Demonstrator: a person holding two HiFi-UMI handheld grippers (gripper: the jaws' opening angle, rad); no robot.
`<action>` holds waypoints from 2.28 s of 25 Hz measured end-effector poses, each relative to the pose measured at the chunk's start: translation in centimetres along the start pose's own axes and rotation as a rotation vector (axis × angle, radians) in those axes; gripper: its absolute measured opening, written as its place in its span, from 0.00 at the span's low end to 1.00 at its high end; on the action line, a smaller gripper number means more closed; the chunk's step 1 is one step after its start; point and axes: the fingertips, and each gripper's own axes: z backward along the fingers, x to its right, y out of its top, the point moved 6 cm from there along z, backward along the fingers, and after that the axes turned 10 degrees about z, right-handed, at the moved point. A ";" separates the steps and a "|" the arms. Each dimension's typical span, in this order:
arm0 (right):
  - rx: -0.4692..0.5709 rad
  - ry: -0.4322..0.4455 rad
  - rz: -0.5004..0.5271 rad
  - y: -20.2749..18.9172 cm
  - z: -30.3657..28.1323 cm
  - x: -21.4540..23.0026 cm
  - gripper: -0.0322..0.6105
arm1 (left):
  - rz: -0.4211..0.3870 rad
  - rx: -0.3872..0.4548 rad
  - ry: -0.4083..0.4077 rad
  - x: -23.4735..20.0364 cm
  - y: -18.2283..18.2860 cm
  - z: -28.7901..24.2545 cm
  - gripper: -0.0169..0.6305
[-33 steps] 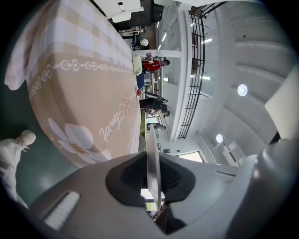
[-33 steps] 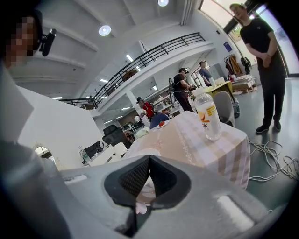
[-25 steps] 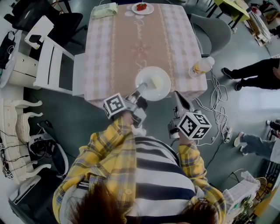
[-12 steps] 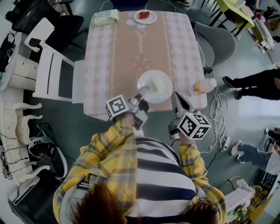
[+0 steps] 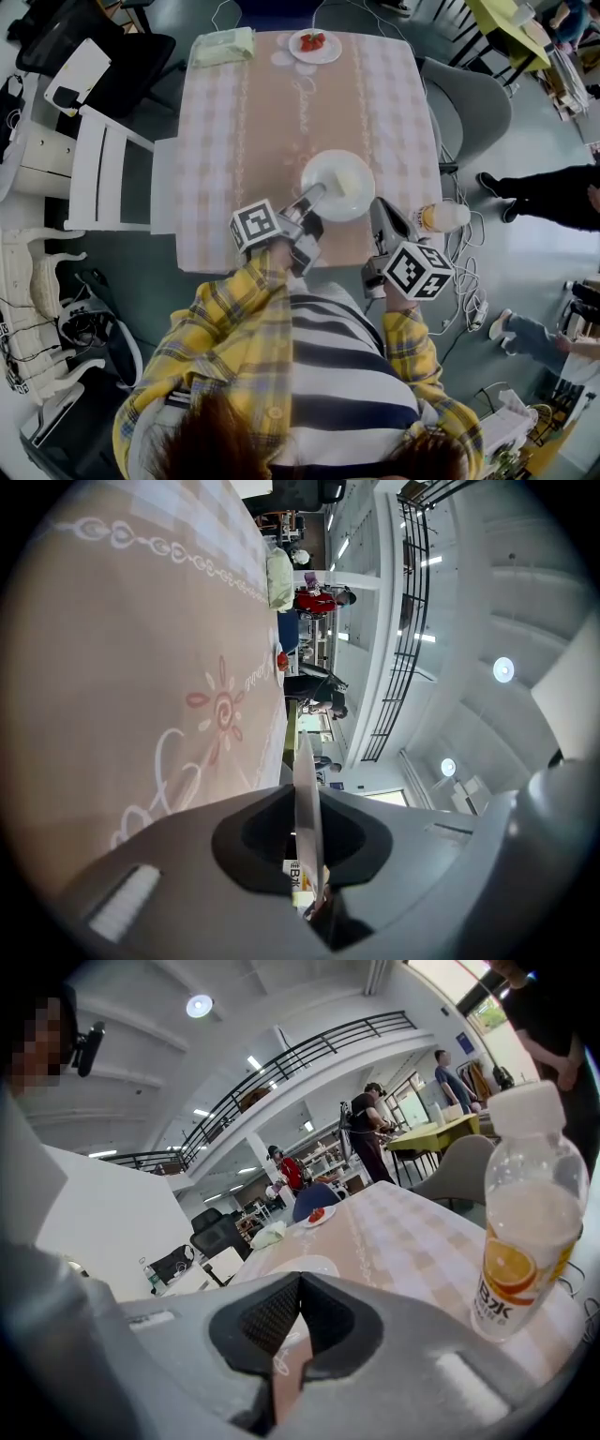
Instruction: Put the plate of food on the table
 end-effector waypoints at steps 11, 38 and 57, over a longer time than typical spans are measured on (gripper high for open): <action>-0.013 0.021 0.010 1.1 -2.3 0.8 0.05 | 0.017 0.038 0.024 -0.6 1.8 -2.1 0.06; -0.123 0.063 0.025 0.9 -6.1 4.2 0.05 | 0.019 0.179 0.136 -2.9 4.3 -10.4 0.06; -0.212 0.079 0.043 -1.0 -8.2 4.5 0.05 | -0.058 0.158 0.206 -3.3 4.7 -11.8 0.06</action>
